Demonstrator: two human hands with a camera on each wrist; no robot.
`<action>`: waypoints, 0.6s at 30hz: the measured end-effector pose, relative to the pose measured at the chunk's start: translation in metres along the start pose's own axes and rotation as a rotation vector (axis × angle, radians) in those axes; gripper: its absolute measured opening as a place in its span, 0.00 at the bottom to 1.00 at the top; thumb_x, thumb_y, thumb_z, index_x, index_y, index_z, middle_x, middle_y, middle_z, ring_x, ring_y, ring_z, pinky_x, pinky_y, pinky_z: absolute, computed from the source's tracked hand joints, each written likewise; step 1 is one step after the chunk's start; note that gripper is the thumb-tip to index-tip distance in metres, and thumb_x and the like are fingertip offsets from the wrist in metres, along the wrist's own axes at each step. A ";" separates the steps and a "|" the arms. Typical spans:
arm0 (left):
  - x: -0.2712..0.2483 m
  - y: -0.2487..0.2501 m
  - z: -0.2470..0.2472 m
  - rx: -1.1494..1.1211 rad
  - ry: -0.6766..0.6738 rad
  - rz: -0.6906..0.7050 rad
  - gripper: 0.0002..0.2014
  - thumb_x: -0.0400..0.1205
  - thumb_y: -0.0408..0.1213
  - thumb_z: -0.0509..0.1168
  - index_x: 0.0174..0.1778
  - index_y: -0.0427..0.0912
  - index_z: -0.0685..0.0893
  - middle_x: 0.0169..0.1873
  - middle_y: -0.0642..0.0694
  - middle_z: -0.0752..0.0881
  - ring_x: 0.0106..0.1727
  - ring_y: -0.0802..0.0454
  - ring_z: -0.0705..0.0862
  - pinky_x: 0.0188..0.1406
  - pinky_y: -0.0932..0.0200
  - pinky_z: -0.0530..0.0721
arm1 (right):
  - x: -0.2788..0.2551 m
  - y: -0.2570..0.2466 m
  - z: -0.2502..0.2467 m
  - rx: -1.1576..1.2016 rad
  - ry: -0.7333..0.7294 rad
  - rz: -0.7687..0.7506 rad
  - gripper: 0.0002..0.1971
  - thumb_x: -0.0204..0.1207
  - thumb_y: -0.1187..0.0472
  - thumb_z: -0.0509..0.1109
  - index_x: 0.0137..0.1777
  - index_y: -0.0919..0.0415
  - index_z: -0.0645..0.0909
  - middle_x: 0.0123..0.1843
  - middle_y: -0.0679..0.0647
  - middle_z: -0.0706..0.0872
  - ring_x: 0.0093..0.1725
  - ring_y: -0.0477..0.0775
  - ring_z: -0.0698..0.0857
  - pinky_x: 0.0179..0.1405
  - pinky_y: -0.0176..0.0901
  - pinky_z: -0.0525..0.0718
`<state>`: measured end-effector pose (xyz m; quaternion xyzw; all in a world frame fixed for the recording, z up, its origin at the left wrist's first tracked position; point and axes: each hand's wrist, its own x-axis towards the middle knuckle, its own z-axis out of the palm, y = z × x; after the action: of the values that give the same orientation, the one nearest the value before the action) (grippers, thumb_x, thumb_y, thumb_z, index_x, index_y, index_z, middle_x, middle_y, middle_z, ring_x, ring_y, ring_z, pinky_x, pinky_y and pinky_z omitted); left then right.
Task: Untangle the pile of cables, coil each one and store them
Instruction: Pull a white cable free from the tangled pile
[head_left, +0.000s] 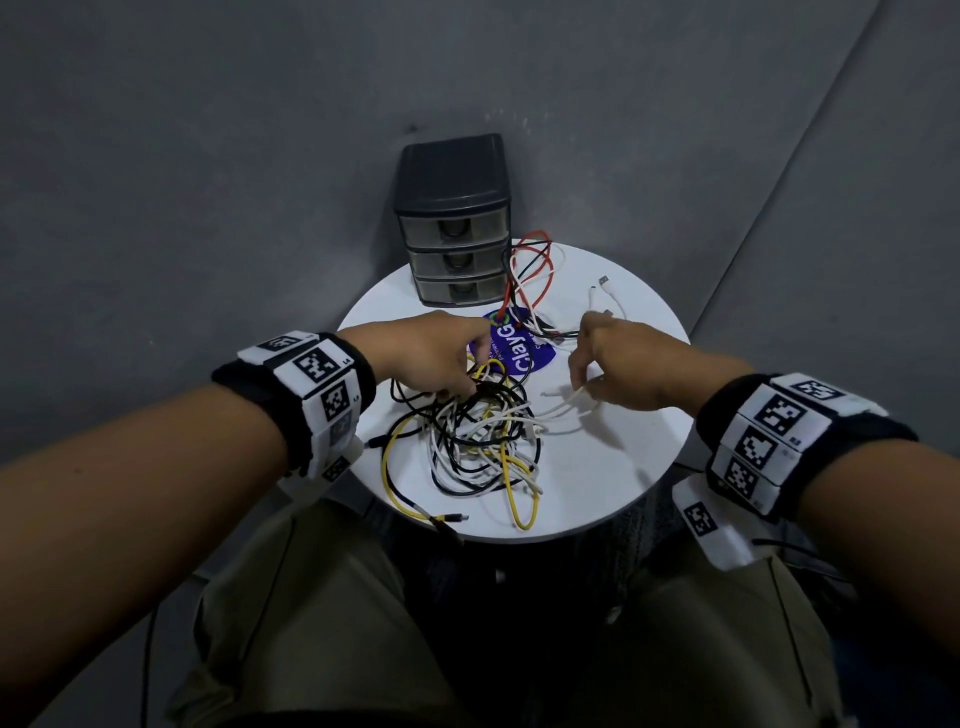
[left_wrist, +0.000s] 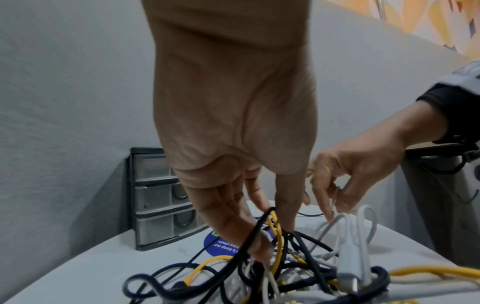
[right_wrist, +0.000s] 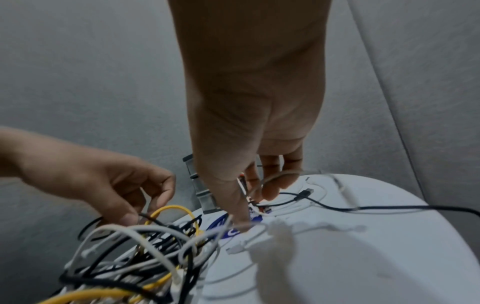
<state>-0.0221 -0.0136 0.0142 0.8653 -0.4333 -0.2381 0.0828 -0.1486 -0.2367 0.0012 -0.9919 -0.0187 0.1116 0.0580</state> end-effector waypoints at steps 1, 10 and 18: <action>0.000 -0.001 0.000 0.022 -0.006 -0.025 0.12 0.80 0.43 0.75 0.51 0.52 0.78 0.44 0.49 0.88 0.46 0.48 0.85 0.44 0.53 0.83 | 0.002 -0.002 0.003 -0.008 -0.031 -0.016 0.06 0.77 0.59 0.75 0.51 0.49 0.91 0.52 0.49 0.76 0.54 0.56 0.82 0.53 0.49 0.83; -0.003 -0.007 0.010 -0.024 -0.082 -0.130 0.09 0.83 0.45 0.73 0.50 0.44 0.84 0.40 0.46 0.88 0.40 0.47 0.87 0.42 0.50 0.89 | 0.012 -0.031 0.022 0.120 -0.242 0.012 0.08 0.79 0.54 0.70 0.46 0.55 0.89 0.45 0.50 0.89 0.48 0.54 0.84 0.48 0.46 0.82; -0.006 -0.010 0.008 -0.074 -0.180 -0.131 0.20 0.82 0.62 0.68 0.50 0.48 0.79 0.48 0.47 0.85 0.43 0.48 0.81 0.43 0.52 0.79 | 0.017 -0.027 0.026 0.181 -0.205 -0.009 0.08 0.79 0.62 0.70 0.41 0.50 0.86 0.38 0.41 0.86 0.41 0.45 0.81 0.39 0.37 0.76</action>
<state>-0.0220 -0.0018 0.0059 0.8634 -0.3722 -0.3354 0.0597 -0.1380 -0.2063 -0.0242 -0.9659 -0.0188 0.2131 0.1457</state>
